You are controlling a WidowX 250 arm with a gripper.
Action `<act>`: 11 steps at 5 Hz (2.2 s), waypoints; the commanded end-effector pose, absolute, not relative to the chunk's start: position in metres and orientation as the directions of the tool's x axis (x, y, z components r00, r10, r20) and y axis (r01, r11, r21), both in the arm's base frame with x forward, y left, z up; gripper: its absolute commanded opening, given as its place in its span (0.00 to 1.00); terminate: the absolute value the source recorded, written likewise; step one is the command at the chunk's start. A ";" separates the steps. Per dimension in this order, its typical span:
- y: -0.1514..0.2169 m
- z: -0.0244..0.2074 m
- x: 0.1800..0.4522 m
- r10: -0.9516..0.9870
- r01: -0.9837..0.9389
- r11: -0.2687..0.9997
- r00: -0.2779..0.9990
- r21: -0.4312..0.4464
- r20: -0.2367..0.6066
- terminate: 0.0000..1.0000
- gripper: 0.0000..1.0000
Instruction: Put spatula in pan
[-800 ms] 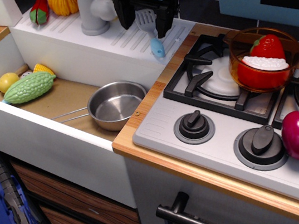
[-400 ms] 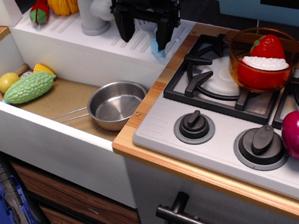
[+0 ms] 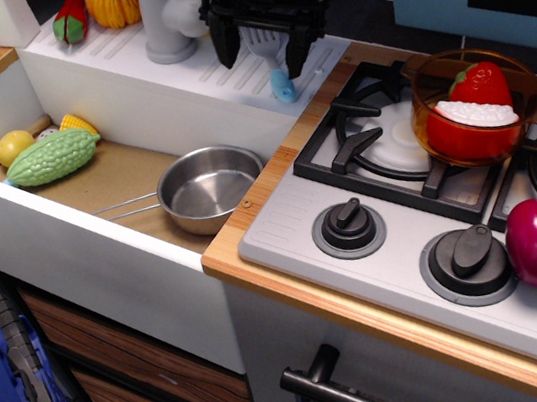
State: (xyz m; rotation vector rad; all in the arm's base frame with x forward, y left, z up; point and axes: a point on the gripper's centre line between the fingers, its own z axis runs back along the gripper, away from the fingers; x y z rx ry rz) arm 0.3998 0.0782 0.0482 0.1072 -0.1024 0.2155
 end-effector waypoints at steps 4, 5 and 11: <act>0.089 0.045 0.443 0.241 -0.277 0.957 0.927 0.090 0.286 0.00 1.00; 0.085 0.037 0.445 0.245 -0.279 0.957 0.923 0.078 0.296 0.00 1.00; 0.089 0.038 0.410 0.389 -0.390 0.920 0.904 -0.026 0.176 0.00 0.00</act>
